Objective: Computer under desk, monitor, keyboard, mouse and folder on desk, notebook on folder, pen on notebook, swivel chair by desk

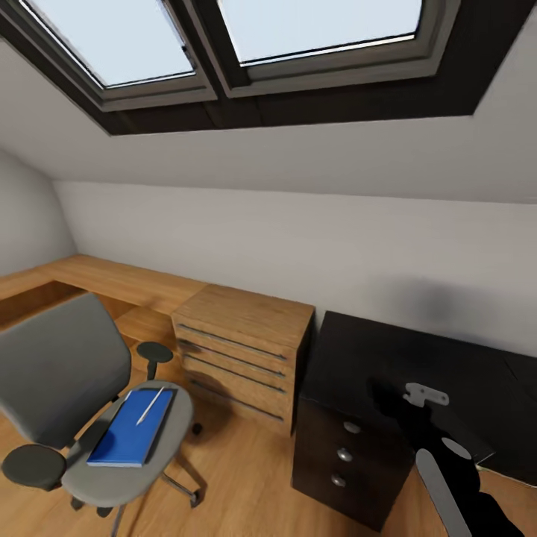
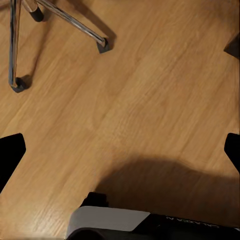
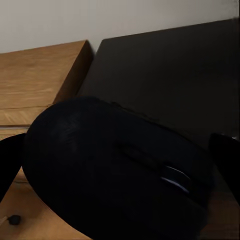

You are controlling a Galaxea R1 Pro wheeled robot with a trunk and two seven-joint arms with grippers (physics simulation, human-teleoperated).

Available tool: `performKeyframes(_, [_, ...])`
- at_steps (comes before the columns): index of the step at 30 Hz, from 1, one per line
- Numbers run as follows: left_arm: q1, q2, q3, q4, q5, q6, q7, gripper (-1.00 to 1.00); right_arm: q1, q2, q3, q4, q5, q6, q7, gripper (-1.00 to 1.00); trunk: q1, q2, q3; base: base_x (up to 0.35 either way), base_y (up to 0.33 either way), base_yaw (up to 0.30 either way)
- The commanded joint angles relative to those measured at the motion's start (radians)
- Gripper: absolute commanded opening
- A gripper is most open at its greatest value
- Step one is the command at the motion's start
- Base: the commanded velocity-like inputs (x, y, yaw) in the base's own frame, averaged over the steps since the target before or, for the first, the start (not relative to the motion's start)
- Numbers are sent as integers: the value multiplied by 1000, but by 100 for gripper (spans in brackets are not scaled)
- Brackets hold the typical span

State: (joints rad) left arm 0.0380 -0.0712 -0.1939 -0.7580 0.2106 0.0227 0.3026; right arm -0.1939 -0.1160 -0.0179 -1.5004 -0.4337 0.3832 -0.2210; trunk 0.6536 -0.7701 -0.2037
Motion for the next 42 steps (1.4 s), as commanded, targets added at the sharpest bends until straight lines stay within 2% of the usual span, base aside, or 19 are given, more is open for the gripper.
performKeyframes(1, [0,0,-4,-3,9,-2,8,100,-1,0,1,-1,-10,3,-8,-100,-4,6,3,-332,-114,-260])
performKeyframes(6, [0,-1,-7,-3,7,-61,11,100,-1,-2,2,-1,-6,5,-7,-100,-23,41,22,-322,-173,-260])
performKeyframes(14, [0,-1,-3,-6,9,-76,11,100,-1,-2,1,0,-5,5,-7,-100,-54,97,54,-289,-191,-261])
performKeyframes(20, [0,-1,-5,-7,9,-95,9,100,-1,-2,1,1,-4,4,-7,-100,-54,97,58,-74,-49,-223])
performKeyframes(26, [0,1,-5,-6,9,-118,9,100,-1,-1,-5,-3,-4,4,-7,-100,-54,97,58,-5,-3,-24])
performKeyframes(27, [0,1,-3,-5,8,-119,9,100,-1,-2,-25,-4,5,2,-7,-100,-54,97,58,0,0,0])
performKeyframes(29, [0,1,-2,-5,8,-119,9,100,-1,-5,-29,-4,23,3,-7,-100,-54,97,58,0,0,0])
performKeyframes(30, [0,1,-2,-4,8,-119,9,100,-1,-10,-31,-3,43,3,-7,-100,-54,97,58,0,0,0])
performKeyframes(31, [0,2,-1,-3,9,-119,9,100,-1,-19,-33,-1,83,3,-7,-100,-54,97,58,0,0,0])
performKeyframes(34, [0,2,-1,-3,9,-119,10,100,-1,-42,-42,5,166,3,-5,-100,-54,97,58,0,0,0])
performKeyframes(35, [0,2,-1,-3,9,-119,10,100,-1,-68,-52,17,192,3,0,-100,-54,97,58,0,0,0])
performKeyframes(36, [0,2,-1,-3,9,-119,10,100,-1,-78,-56,21,198,3,3,-100,-54,97,58,0,0,0])
performKeyframes(39, [0,2,0,-3,9,-119,10,100,-1,-134,-67,32,210,3,39,-100,-54,97,58,0,0,0])
performKeyframes(40, [0,2,0,-3,9,-119,10,100,-1,-143,-70,33,212,3,50,-100,-54,97,58,0,0,0])
performKeyframes(42, [0,3,1,-2,9,-119,10,100,-1,-172,-104,43,217,4,121,-100,-54,97,58,0,0,0])
